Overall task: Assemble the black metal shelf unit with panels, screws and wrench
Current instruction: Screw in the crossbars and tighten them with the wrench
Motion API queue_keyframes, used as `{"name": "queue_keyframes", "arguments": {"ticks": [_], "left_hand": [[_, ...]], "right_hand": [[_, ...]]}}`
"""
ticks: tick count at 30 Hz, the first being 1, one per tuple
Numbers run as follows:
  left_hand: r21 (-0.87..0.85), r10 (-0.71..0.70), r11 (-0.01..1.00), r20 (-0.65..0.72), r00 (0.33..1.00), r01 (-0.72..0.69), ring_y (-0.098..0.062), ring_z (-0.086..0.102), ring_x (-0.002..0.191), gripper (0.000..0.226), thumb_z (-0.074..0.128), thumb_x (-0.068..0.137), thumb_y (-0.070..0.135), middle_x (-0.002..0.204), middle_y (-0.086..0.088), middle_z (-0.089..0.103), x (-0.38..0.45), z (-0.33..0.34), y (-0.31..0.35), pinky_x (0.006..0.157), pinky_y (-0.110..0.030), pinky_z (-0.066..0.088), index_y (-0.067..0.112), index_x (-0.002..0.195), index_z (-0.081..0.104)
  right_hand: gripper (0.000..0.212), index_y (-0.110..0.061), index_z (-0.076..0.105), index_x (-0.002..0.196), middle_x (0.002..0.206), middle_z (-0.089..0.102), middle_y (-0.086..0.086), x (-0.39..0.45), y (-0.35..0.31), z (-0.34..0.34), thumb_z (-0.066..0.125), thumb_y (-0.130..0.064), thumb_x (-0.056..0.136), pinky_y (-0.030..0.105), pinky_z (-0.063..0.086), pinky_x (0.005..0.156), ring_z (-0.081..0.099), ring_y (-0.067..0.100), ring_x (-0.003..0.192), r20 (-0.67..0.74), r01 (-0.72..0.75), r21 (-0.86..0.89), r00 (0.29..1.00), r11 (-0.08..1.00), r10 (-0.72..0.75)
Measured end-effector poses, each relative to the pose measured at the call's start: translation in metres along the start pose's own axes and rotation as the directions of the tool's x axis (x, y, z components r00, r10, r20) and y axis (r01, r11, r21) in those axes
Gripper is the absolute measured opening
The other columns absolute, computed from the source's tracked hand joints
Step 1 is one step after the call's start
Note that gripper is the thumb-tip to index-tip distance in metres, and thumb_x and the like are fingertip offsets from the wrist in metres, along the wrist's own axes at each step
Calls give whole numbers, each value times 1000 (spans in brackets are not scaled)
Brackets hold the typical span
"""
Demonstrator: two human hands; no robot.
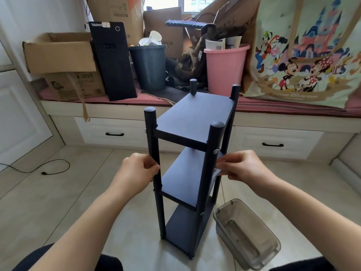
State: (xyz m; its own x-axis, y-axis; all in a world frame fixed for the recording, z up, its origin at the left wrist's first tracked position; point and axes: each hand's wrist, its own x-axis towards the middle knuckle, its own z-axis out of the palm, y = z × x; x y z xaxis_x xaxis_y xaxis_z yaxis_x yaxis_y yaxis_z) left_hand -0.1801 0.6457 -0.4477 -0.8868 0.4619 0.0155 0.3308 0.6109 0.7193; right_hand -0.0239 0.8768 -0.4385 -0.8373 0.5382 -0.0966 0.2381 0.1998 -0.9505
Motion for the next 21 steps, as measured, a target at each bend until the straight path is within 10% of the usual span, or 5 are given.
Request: {"name": "queue_keyframes", "arguments": {"ticks": [6, 9, 15, 21], "left_hand": [[-62, -31, 998, -107, 994, 24, -11, 72, 71, 12, 68, 92, 23, 80, 7, 72, 2, -1, 4, 62, -27, 50, 23, 81, 70], [-159, -74, 986, -191, 979, 44, -17, 72, 77, 15, 73, 91, 28, 84, 2, 70, 7, -6, 3, 79, -41, 58, 18, 87, 62], [-222, 8, 975, -12, 1000, -11, -17, 65, 100, 14, 68, 95, 35, 101, 7, 67, 12, 10, 8, 79, -32, 50, 24, 100, 60], [-251, 37, 966, -119, 992, -66, -27, 66, 98, 16, 60, 100, 27, 92, -5, 69, 11, 14, 7, 90, -52, 53, 17, 89, 57]], "right_hand": [[33, -32, 55, 112, 78, 77, 1, -1, -5, 3, 70, -14, 89, 20, 45, 56, 71, 7, 66, 19, 33, -15, 999, 999, -33], [15, -10, 69, 103, 77, 77, 0, 0, -7, 2, 69, -17, 90, 19, 43, 55, 64, 7, 61, 10, 14, -21, 1000, 1000, -14], [19, -13, 71, 94, 81, 77, -5, -6, -12, 7, 62, -30, 96, 20, 42, 55, 61, 4, 59, 4, -18, -26, 1000, 999, 18], [27, -4, 55, 106, 90, 74, 13, -9, -13, 25, 41, -27, 105, 26, 47, 42, 72, 31, 61, 104, -106, 13, 989, 994, 104]]}}
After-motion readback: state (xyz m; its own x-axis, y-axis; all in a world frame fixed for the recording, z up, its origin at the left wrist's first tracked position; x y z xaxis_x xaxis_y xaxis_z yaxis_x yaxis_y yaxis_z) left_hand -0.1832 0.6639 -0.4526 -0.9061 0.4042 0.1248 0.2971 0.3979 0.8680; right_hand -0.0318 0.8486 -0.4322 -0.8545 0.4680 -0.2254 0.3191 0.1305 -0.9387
